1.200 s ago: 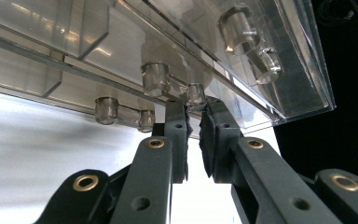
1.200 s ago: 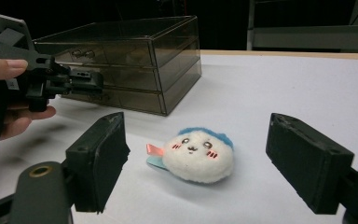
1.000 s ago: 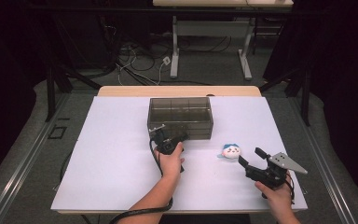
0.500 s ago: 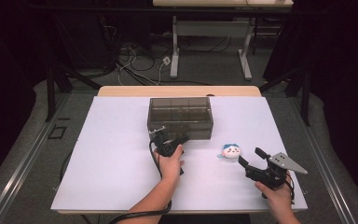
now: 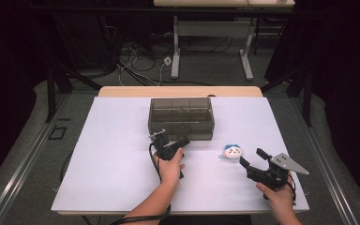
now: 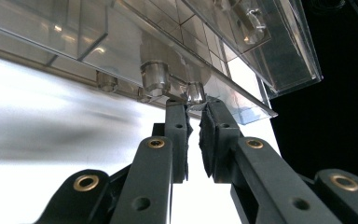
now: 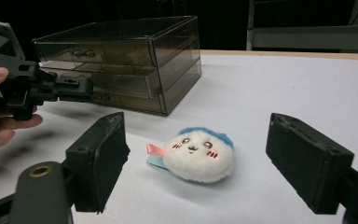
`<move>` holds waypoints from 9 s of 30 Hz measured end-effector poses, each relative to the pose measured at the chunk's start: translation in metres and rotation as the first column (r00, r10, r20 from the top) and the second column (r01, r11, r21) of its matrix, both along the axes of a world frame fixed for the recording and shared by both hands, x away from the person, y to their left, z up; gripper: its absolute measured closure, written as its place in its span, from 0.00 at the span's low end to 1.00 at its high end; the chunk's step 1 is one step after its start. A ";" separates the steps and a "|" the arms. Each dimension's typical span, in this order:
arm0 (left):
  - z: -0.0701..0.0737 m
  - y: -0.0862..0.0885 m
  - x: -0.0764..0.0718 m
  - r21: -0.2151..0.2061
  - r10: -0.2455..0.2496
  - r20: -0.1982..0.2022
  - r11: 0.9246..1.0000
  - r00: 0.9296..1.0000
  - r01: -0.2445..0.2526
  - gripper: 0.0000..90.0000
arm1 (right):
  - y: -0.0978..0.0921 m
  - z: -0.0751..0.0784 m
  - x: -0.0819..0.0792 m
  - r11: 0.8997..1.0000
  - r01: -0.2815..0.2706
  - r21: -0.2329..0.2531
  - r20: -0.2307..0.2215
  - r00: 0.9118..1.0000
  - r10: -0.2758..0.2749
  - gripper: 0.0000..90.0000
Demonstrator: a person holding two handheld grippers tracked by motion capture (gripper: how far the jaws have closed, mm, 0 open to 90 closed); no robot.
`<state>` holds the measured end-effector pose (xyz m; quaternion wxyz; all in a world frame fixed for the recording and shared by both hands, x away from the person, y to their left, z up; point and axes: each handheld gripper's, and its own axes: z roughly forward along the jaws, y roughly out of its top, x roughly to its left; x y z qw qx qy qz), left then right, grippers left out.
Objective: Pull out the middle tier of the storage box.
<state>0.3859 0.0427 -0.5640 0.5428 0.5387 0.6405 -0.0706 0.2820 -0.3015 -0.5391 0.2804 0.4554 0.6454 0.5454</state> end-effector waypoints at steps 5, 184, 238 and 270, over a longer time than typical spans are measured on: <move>0.000 0.001 -0.004 -0.002 -0.009 -0.009 1.000 1.000 0.009 0.91 | 0.000 0.000 0.000 1.000 -0.005 0.000 -0.003 1.000 0.005 0.22; 0.077 0.044 -0.001 0.494 -0.194 0.237 0.868 0.952 0.054 0.11 | 0.000 -0.001 0.000 1.000 0.000 0.003 -0.015 1.000 0.000 0.22; 0.071 0.081 0.014 0.633 -0.102 0.080 0.774 0.992 0.029 0.71 | 0.001 -0.002 0.001 1.000 -0.006 0.010 -0.021 1.000 0.006 0.22; 0.060 0.075 0.023 0.635 -0.051 -0.045 0.769 0.998 0.068 0.92 | 0.000 -0.003 0.001 1.000 -0.006 0.012 -0.034 0.999 0.006 0.22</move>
